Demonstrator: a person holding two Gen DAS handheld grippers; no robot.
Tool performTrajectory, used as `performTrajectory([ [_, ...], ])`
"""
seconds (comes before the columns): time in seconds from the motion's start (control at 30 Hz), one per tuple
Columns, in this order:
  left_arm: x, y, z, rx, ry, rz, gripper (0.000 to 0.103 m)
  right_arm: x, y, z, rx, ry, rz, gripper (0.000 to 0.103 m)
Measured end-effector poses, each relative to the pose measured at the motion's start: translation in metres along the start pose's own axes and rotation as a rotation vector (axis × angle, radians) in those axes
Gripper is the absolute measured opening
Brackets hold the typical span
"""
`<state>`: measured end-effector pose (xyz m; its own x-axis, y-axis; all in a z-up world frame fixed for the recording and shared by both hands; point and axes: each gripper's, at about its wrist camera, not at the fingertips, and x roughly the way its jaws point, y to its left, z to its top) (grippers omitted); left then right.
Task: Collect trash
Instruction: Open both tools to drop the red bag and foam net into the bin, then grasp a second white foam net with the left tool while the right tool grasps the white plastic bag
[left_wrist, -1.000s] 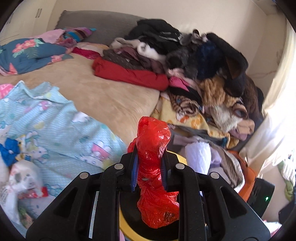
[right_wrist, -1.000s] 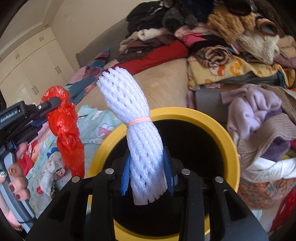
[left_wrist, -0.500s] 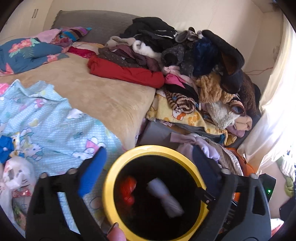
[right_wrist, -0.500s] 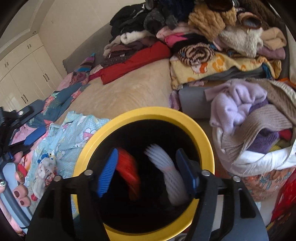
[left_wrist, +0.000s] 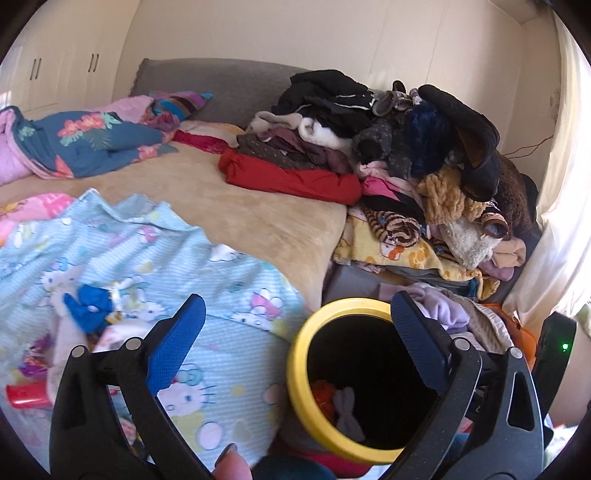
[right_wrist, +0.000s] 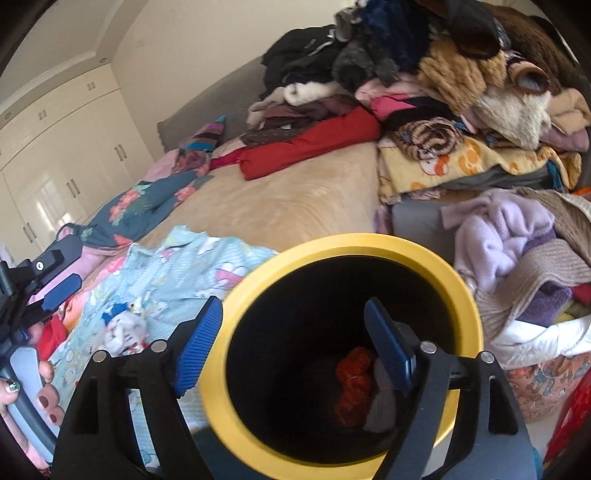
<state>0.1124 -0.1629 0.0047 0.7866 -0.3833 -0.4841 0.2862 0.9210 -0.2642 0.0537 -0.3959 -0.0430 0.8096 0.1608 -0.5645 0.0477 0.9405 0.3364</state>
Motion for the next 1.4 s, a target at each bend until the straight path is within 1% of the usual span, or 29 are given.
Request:
performTrajectory([
  [0.23,-0.020,0.029,-0.001,0.000,-0.024,0.048,0.092,0.001,0.039,-0.004,-0.068,-0.002,0.064,0.079],
  [0.33,-0.024,0.042,-0.001,-0.003,-0.022,0.070,0.092,0.005,0.054,-0.006,-0.090,0.007,0.088,0.080],
  [0.53,-0.034,0.069,0.001,-0.034,-0.036,0.113,0.092,0.012,0.084,-0.009,-0.140,0.027,0.137,0.080],
  [0.93,-0.043,0.122,0.001,-0.144,-0.039,0.178,0.092,0.025,0.134,-0.026,-0.230,0.063,0.201,0.082],
  [1.27,-0.047,0.174,-0.004,-0.253,-0.010,0.237,0.092,0.045,0.170,-0.033,-0.291,0.087,0.242,0.084],
  [1.4,-0.046,0.195,-0.007,-0.291,0.022,0.253,0.092,0.060,0.182,-0.035,-0.302,0.112,0.255,0.084],
])
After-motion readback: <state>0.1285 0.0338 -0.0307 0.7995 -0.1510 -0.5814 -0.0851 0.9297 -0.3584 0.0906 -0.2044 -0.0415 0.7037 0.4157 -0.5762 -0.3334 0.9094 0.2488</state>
